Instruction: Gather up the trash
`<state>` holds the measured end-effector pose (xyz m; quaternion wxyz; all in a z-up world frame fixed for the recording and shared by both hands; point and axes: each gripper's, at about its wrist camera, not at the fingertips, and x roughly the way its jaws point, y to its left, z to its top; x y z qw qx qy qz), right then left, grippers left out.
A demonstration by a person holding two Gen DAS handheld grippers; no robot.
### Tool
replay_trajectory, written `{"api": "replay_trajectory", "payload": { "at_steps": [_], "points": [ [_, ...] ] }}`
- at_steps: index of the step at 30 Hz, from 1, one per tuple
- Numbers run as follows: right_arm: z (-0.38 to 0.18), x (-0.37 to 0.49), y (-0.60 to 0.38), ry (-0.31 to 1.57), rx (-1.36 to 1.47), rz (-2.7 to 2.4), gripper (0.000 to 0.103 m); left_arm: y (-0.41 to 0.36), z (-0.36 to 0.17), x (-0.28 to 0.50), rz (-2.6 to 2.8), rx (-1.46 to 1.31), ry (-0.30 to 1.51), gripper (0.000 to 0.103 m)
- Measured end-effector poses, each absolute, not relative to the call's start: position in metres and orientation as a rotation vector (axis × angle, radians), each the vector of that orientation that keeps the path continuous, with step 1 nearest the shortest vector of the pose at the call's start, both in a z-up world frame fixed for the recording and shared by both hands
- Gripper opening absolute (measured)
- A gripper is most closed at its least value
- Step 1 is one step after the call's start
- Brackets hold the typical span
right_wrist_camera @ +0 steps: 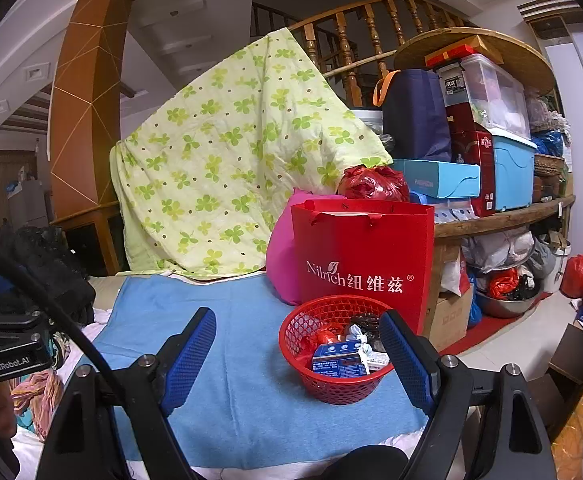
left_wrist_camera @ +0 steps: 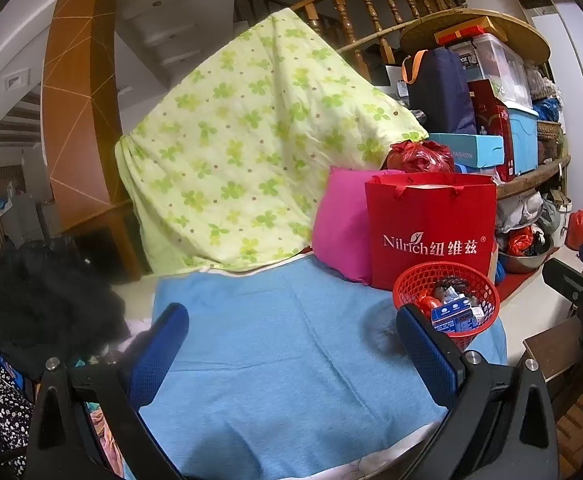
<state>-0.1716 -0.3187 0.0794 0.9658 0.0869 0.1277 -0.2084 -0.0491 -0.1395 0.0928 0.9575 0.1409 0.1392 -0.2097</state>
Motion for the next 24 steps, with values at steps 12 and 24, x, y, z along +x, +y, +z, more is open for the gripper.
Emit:
{"api": "replay_trajectory", "payload": {
  "at_steps": [12, 24],
  "points": [
    [0.0796, -0.1708, -0.3166, 0.26, 0.174, -0.421, 0.086, -0.1409, 0.0895, -0.0508, -0.428, 0.293, 0.284, 0.103],
    [0.0791, -0.1709, -0.3136, 0.261, 0.173, -0.421, 0.086, -0.1392, 0.0858, -0.0525, -0.434, 0.305, 0.285, 0.103]
  ]
}}
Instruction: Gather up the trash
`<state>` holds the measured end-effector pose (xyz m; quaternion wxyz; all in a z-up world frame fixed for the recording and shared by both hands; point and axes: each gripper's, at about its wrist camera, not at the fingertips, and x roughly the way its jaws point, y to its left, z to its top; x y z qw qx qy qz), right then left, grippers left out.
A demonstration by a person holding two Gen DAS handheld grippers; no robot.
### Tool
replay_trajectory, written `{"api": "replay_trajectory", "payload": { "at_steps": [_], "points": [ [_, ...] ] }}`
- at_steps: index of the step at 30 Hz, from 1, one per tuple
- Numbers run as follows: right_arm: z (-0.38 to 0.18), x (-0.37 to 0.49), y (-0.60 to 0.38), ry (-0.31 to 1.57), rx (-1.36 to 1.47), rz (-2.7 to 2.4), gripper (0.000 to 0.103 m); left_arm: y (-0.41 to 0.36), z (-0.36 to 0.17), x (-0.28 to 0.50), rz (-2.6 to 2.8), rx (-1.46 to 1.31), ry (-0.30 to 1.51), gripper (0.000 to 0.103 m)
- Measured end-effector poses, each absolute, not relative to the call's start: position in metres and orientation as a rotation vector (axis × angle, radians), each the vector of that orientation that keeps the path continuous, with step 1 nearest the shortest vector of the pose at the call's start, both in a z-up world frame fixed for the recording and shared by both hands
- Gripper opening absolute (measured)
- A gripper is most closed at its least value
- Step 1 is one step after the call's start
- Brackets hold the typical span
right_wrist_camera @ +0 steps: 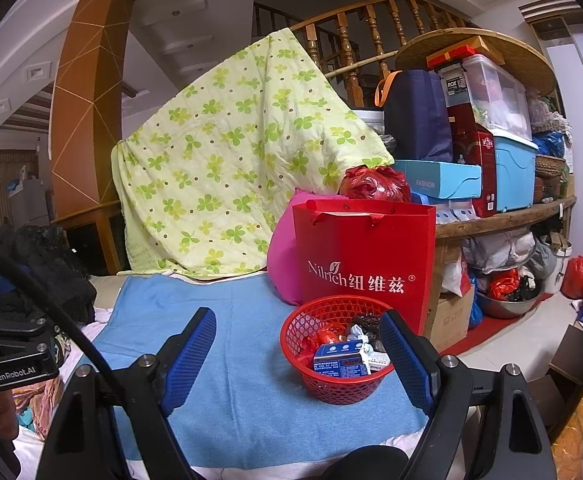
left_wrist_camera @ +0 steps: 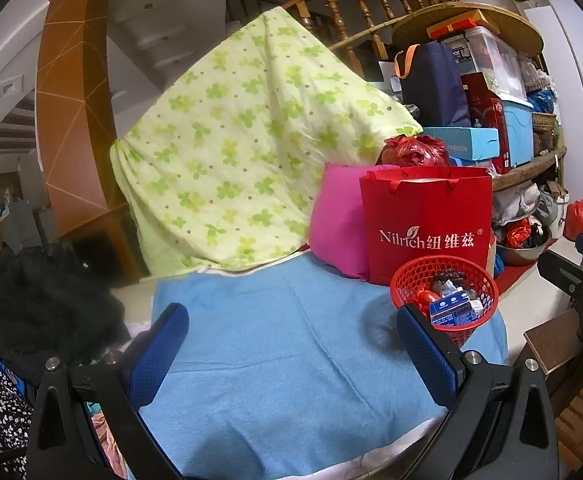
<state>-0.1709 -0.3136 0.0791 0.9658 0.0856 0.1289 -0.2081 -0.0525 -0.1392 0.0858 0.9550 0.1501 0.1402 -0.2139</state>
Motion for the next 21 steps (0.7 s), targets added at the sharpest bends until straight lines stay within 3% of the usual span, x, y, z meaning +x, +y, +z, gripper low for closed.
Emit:
{"api": "replay_trajectory", "payload": {
  "at_steps": [21],
  "points": [
    [0.079, -0.1695, -0.3117, 0.263, 0.175, -0.421, 0.086, -0.1422, 0.0823, -0.0533, -0.45, 0.322, 0.287, 0.103]
  ]
}}
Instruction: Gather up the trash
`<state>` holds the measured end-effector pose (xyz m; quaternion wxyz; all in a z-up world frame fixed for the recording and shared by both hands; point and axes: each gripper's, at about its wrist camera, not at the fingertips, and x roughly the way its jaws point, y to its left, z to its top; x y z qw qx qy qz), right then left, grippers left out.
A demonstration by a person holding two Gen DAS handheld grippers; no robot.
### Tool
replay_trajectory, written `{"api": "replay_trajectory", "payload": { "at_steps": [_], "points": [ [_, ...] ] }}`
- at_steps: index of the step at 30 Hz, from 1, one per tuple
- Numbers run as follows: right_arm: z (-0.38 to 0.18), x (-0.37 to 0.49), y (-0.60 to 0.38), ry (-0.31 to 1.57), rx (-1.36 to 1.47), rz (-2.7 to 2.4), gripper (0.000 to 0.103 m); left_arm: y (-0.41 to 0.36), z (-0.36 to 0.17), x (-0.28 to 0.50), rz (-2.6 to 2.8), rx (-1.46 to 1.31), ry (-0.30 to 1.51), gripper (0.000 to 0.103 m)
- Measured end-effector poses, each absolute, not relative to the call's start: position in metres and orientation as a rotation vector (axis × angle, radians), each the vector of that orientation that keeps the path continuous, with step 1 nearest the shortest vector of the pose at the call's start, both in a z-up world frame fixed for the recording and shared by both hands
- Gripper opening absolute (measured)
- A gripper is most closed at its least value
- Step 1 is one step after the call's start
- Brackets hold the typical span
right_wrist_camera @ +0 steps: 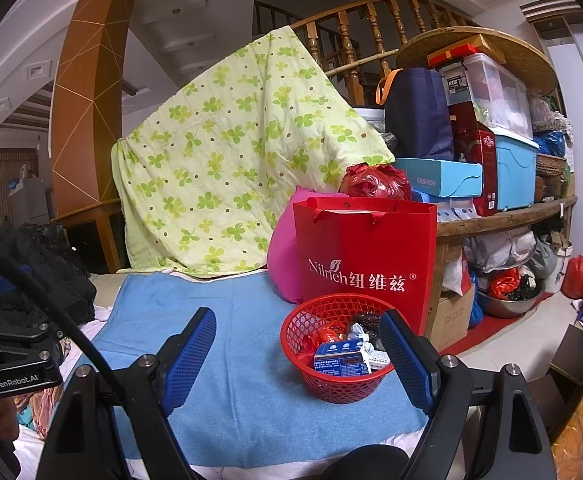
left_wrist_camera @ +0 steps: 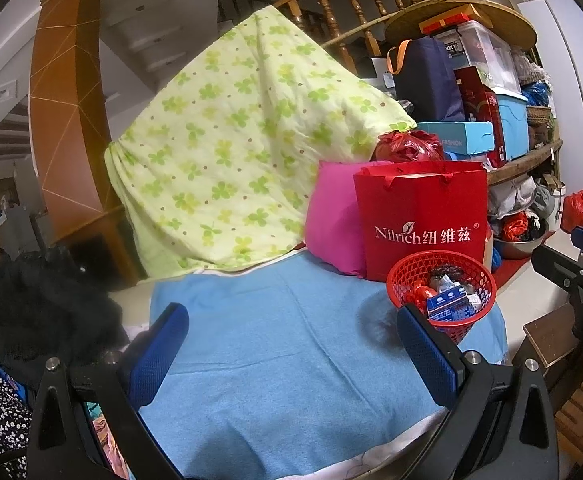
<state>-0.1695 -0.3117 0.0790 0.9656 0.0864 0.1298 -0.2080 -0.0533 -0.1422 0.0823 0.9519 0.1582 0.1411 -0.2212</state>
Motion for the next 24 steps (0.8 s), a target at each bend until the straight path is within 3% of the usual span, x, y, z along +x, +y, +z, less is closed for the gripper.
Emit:
{"api": "replay_trajectory", "payload": {
  "at_steps": [24],
  "points": [
    [0.072, -0.164, -0.31, 0.267, 0.174, -0.419, 0.086, -0.131, 0.078, -0.048, -0.467, 0.342, 0.294, 0.103]
  ]
}}
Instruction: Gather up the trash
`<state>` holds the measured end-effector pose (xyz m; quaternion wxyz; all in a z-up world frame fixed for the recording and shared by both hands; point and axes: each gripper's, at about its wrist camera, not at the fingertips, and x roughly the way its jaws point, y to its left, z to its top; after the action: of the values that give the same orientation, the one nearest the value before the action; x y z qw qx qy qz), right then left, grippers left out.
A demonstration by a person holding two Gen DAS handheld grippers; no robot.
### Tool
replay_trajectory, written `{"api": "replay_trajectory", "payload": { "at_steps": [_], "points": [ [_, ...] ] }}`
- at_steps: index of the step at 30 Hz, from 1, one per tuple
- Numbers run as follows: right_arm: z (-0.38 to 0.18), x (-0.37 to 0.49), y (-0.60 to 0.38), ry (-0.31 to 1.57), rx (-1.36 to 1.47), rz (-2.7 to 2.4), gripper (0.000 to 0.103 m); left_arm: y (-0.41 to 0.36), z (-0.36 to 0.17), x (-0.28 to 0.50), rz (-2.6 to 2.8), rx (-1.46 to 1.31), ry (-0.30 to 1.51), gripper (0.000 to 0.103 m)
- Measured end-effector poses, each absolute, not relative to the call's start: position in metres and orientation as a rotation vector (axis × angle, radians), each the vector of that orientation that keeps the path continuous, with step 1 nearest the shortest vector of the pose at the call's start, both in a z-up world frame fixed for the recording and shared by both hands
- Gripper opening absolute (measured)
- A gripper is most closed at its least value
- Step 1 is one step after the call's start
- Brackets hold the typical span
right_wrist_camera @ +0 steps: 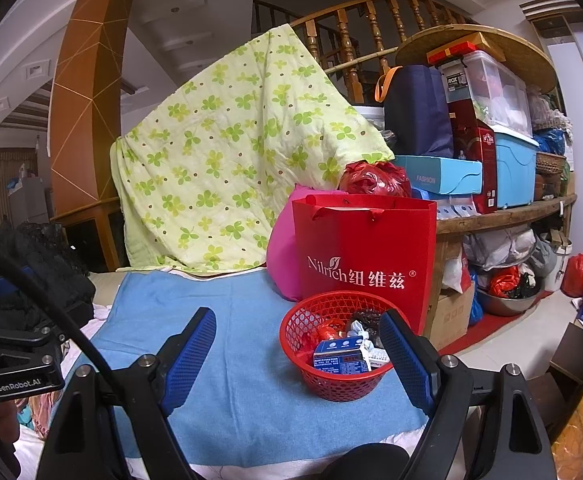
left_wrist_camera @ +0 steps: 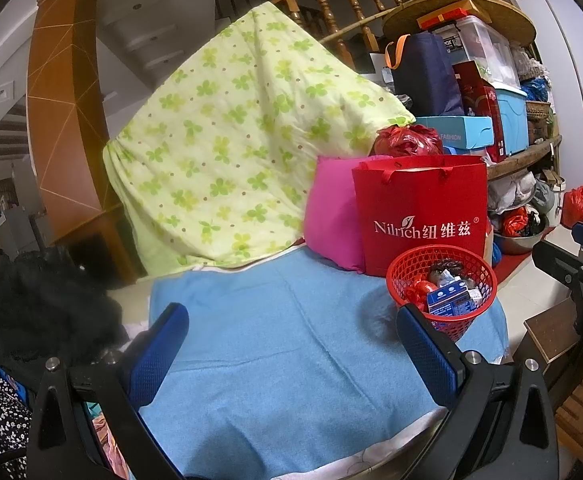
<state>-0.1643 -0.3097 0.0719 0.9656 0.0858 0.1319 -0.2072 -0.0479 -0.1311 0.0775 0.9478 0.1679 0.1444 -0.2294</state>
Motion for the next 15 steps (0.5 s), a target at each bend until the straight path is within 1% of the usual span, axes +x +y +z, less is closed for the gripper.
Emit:
{"api": "replay_trajectory", "payload": {
  "at_steps": [15],
  "points": [
    [0.0703, -0.1635, -0.3111, 0.27, 0.174, -0.419, 0.086, -0.1274, 0.0776, -0.0465, -0.471, 0.345, 0.298, 0.103]
  ]
}}
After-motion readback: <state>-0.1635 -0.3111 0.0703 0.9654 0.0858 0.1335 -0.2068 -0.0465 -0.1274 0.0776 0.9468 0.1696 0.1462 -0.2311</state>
